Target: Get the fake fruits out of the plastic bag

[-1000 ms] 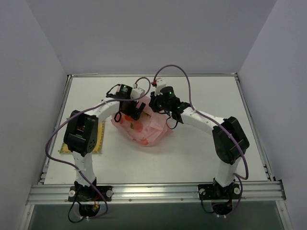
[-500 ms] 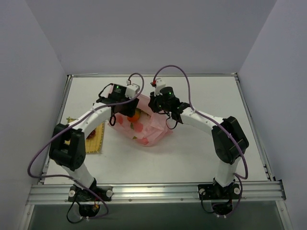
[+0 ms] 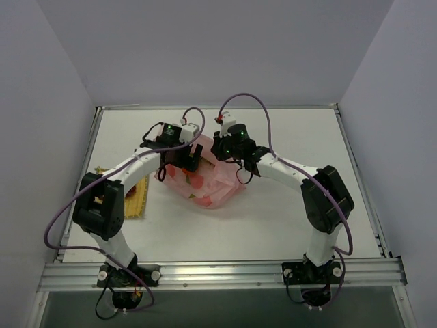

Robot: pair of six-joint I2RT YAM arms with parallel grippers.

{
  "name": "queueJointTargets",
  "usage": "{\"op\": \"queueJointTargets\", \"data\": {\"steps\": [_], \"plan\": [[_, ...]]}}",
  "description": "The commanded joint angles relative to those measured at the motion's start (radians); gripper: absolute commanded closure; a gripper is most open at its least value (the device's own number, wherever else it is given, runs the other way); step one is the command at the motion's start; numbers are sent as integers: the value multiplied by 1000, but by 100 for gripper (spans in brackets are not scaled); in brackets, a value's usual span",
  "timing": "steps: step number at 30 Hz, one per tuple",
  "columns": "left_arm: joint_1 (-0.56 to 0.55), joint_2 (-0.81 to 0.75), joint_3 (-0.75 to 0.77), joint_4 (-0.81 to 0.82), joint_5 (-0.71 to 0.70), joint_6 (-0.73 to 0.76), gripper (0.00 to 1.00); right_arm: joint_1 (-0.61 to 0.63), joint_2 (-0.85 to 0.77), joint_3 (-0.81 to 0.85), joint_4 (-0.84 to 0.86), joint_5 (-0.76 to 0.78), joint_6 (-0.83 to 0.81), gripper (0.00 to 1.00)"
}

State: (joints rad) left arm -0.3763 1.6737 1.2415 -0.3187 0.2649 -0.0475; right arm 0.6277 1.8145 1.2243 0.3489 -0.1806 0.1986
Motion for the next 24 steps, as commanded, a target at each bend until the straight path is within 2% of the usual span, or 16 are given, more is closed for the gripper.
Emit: {"op": "queueJointTargets", "data": {"steps": [1, 2, 6, 15, 19, 23, 24], "plan": [[-6, 27, 84, 1, -9, -17, 19, -10, -20, -3, 33, -7, 4, 99], [-6, 40, 94, 4, -9, -18, 12, -11, -26, -3, 33, -7, 4, 99], [-16, 106, 122, 33, -32, -32, 7, -11, -32, -3, 33, -8, 5, 99], [-30, 221, 136, 107, -115, -48, 6, -11, -11, 3, 30, -28, 9, 99], [-32, 227, 104, 156, -164, -63, 10, -11, -6, 3, 29, -25, 9, 99], [-36, 184, 59, 211, -191, -84, 36, -11, 2, 3, 28, -28, 9, 99], [-36, 157, 47, 220, -190, -91, 40, -11, 2, 3, 28, -28, 9, 99]]}}
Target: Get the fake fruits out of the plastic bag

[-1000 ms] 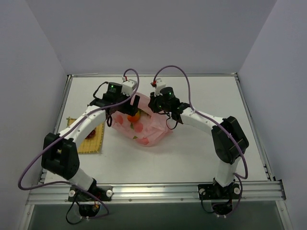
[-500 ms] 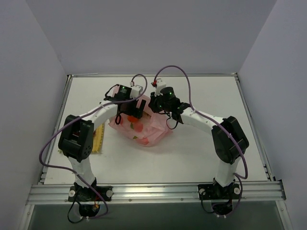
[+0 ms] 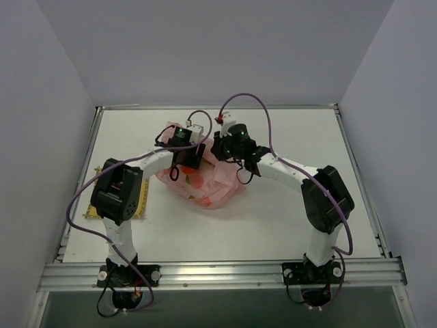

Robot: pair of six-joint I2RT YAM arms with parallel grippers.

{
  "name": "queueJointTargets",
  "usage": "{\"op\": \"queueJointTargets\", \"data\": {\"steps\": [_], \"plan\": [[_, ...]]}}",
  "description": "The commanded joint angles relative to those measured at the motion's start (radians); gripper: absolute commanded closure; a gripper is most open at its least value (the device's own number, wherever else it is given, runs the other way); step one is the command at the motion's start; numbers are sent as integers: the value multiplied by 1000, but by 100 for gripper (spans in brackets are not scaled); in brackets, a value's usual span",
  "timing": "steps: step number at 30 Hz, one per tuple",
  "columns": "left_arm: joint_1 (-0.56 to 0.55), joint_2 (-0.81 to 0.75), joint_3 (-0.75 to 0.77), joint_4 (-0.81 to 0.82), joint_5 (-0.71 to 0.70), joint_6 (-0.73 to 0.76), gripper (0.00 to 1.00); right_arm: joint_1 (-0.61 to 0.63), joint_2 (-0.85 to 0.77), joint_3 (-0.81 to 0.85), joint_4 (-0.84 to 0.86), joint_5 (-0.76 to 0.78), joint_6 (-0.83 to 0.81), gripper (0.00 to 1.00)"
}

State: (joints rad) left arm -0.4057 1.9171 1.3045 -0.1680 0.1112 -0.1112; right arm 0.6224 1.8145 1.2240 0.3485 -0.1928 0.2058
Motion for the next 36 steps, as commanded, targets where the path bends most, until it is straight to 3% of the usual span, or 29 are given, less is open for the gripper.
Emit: {"op": "queueJointTargets", "data": {"steps": [1, 6, 9, 14, 21, 25, 28, 32, 34, 36], "plan": [[-10, -101, -20, 70, -36, -31, 42, -6, 3, 3, 29, -17, 1, 99], [-16, -231, -83, 93, -41, -77, 57, -6, 8, -7, 44, -22, 14, 99], [-18, -318, -132, 90, -18, -116, 61, -6, 5, -18, 52, -19, 15, 99], [-19, -473, -221, 53, 47, -194, 61, -7, 6, -21, 55, 3, 7, 99], [-9, -786, -321, -126, 105, -237, 61, -12, 19, -21, 66, 1, 17, 99], [34, -808, -326, -173, 319, -245, 56, -15, 23, -21, 72, -11, 24, 99], [38, -762, -309, -146, 398, -271, 56, -13, 17, -24, 75, -17, 30, 99], [38, -759, -283, -140, 438, -289, 56, -15, -4, -41, 75, 15, 24, 99], [38, -834, -290, -133, 438, -294, 57, -18, -9, -43, 75, 24, 27, 99], [44, -944, -307, -171, 336, -295, 57, -23, -17, -46, 76, 35, 33, 99]]}}
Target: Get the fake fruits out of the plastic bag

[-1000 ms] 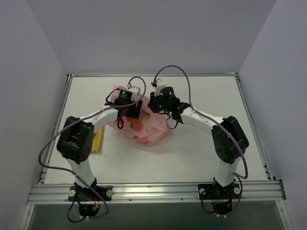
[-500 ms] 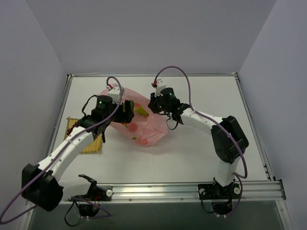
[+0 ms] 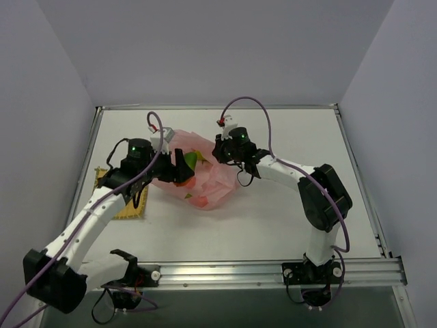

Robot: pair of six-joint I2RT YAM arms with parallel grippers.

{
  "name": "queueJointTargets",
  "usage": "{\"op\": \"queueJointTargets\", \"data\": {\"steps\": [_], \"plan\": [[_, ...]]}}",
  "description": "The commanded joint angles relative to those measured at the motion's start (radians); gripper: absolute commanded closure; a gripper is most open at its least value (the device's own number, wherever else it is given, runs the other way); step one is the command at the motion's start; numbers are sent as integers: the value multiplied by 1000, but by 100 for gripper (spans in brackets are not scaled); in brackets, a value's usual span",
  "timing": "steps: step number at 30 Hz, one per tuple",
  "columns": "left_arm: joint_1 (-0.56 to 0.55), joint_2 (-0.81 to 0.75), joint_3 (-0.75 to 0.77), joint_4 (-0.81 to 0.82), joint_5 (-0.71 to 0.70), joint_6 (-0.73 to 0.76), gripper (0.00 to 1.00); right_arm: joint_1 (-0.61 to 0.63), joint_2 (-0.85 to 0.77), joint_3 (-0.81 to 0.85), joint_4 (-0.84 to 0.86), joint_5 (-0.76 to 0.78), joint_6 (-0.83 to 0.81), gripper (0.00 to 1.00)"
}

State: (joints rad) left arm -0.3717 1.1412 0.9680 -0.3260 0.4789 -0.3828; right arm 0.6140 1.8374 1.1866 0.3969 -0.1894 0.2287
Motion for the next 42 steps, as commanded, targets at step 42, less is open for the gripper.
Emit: {"op": "queueJointTargets", "data": {"steps": [42], "plan": [[583, -380, -440, -160, -875, -651, 56, -26, -61, -45, 53, 10, 35, 99]]}}
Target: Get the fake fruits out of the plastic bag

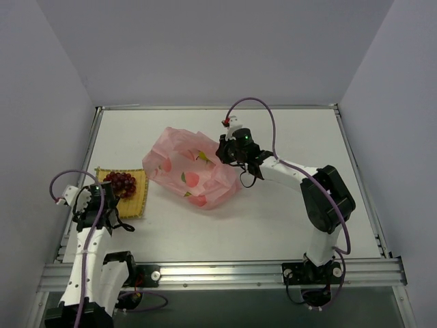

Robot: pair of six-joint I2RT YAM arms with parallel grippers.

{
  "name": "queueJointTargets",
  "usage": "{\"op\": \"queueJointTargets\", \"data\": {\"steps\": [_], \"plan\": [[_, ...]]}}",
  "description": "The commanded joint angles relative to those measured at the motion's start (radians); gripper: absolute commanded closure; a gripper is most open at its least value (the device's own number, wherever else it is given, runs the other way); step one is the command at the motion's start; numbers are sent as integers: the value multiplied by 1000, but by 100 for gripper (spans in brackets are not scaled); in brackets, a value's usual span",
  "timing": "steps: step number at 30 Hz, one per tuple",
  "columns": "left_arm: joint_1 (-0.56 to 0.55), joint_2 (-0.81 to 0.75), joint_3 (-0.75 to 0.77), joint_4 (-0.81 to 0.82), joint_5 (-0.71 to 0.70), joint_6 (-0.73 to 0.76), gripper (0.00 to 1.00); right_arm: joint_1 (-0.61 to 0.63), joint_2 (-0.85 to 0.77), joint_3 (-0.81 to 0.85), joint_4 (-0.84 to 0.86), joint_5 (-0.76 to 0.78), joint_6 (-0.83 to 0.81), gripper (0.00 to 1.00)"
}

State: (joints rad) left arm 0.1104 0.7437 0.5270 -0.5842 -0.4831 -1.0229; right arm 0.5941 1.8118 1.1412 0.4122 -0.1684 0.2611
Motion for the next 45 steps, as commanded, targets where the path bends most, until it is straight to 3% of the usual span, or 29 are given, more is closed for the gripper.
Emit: {"op": "queueJointTargets", "data": {"steps": [1, 5, 11, 16, 20, 23, 24, 30, 38, 43, 45], "plan": [[133, 32, -2, 112, 136, -8, 56, -7, -34, 0, 37, -11, 1, 99], [233, 133, -4, 190, 193, 30, 55, -7, -34, 0, 37, -16, 3, 99], [233, 186, 10, 248, 186, 78, 44, -7, -31, 2, 37, -16, 4, 99], [232, 224, -2, 290, 227, 70, 41, -8, -31, 0, 37, -17, 4, 99], [232, 223, -24, 302, 242, 67, 25, -7, -32, 2, 37, -20, 4, 99], [232, 200, -36, 304, 255, 70, 1, -7, -29, 3, 37, -22, 4, 99], [233, 194, -36, 302, 256, 70, 6, -7, -31, 2, 37, -23, 4, 99], [230, 105, 14, 245, 281, 92, 6, -8, -32, 2, 37, -22, 4, 99], [216, -164, -15, 147, 376, 38, 6, -13, -39, 0, 37, -11, 0, 99], [97, -242, 10, 152, 465, 60, 0, -13, -31, 0, 37, -3, 0, 99], [23, -277, 28, 177, 451, 79, 17, -14, -26, 0, 36, 7, -5, 99]]}}
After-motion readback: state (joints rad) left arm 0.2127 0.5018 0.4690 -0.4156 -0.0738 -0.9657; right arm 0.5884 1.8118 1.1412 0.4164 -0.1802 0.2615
